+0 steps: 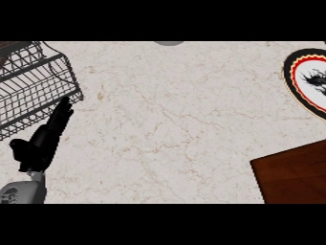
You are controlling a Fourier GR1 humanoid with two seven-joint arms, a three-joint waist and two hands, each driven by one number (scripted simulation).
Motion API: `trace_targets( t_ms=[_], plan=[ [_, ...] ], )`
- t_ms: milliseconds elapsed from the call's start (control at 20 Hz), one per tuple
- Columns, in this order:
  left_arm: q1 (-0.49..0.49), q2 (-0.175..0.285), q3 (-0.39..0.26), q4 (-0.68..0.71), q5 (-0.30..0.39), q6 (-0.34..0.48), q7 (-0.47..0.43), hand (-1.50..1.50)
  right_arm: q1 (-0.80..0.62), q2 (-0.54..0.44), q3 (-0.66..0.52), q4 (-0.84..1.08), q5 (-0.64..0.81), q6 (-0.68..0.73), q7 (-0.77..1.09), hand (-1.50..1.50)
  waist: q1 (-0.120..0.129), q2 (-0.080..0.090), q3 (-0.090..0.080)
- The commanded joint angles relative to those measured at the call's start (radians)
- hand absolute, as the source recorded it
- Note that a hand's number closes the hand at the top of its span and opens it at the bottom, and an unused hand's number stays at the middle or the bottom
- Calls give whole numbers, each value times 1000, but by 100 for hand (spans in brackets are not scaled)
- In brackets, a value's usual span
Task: Pick the squash from the tray and place it in the plate
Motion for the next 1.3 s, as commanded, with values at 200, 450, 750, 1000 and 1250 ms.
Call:
trace_targets(
  t_ms=[200,450,750,1000,1250],
  plan=[
    [-1,-8,3,17,-12,5,-24,0,-87,53,-36,104,-19,-82,149,-150,8,5,0],
    [-5,-20,-16,8,-26,8,-26,0,-59,69,-95,139,-75,-94,122,-150,17,11,2],
    [12,2,11,-46,4,0,26,0,4,20,-280,125,-266,-34,-4,-150,3,5,4],
    [46,-29,-7,-31,-4,3,-13,0,34,-97,-385,144,-380,171,-9,-150,-6,5,5],
    [30,12,18,-33,10,-25,-3,0,196,-168,-453,161,-450,321,-104,-150,-15,6,6]
  ],
)
